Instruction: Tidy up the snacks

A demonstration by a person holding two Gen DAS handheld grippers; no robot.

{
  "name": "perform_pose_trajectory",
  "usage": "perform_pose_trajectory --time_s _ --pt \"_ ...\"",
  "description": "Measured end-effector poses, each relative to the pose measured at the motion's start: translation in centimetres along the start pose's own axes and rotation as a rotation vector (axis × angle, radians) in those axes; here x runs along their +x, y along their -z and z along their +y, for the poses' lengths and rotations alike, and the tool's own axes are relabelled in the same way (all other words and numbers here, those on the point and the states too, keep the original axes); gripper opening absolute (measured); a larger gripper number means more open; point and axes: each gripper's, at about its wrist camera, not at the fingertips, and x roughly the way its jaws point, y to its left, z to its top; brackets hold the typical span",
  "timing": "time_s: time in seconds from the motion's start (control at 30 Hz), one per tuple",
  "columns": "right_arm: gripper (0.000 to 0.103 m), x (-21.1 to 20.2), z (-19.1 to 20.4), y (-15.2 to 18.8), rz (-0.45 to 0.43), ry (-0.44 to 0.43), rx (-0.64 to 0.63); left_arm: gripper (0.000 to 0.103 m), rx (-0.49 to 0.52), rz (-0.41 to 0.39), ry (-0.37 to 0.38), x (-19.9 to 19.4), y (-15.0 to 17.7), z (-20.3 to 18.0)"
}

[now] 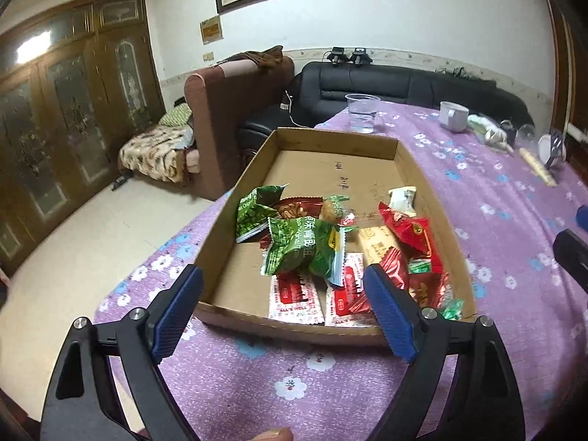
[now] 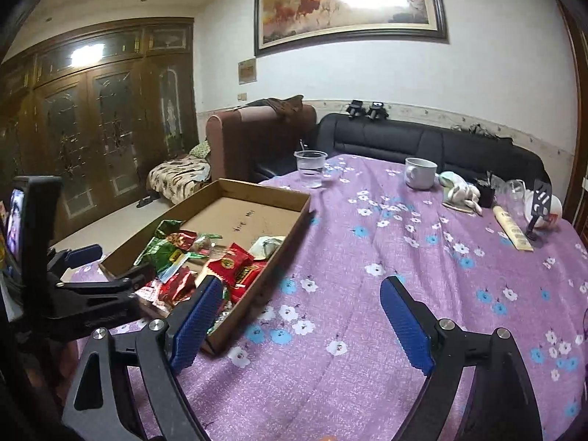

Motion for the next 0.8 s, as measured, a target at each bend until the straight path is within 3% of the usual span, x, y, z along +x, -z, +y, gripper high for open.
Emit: perform_pose_trajectory --time_s 0.8 --pt "0.089 0.23 0.56 0.33 0.002 0.003 -0.028 0.09 0.027 -0.012 -0.046 0.02 0.21 -0.19"
